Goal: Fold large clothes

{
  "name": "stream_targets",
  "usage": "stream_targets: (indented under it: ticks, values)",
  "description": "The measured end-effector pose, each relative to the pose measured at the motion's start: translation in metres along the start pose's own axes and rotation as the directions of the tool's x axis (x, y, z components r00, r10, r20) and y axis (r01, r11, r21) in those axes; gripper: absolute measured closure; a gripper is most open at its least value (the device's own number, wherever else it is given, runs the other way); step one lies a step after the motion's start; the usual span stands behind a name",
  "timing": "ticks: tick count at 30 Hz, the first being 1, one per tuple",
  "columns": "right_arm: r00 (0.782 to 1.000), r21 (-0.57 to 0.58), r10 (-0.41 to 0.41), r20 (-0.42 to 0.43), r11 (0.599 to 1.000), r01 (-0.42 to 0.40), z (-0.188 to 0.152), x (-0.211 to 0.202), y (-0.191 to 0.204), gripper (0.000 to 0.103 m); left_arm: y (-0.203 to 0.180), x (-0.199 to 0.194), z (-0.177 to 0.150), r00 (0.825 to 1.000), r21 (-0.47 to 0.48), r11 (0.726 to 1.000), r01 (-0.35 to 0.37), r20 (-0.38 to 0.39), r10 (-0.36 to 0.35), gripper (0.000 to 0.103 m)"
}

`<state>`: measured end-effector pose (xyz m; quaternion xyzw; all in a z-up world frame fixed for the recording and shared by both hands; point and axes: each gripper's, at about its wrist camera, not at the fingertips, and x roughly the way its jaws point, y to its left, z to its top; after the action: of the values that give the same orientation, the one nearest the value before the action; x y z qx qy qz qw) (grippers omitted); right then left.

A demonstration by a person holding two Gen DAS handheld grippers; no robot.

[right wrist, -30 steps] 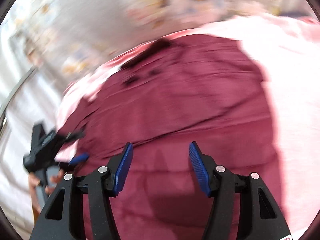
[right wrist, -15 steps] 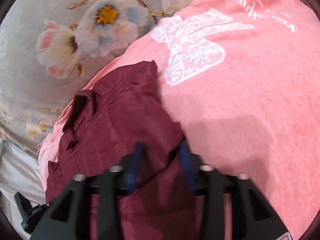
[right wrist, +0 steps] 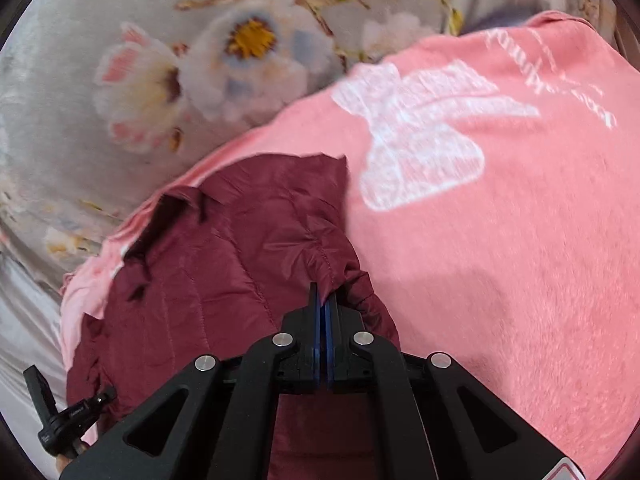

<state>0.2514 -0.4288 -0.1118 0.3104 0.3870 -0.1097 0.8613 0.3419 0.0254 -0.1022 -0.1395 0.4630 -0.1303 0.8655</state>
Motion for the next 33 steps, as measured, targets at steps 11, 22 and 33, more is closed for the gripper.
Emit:
stream_targets:
  ticks: [11,22,33]
  values:
    - [0.997,-0.022,-0.051,-0.059,0.999,0.05,-0.016,0.021,-0.013,0.103,0.0,0.001,-0.012,0.999,0.047,0.999,-0.009,0.038,0.007,0.101]
    - [0.997,-0.126,-0.053,0.062,0.99,0.061,-0.007,-0.063,0.029,0.09,0.006,-0.064,-0.015,0.985,0.007,0.999,-0.038,0.168,0.036,0.056]
    - [0.987,-0.324,0.059,-0.151,0.94,-0.106,-0.076,0.005,0.136,0.095,-0.012,-0.027,-0.019,0.998,-0.014,0.999,-0.048,0.042,0.049,0.066]
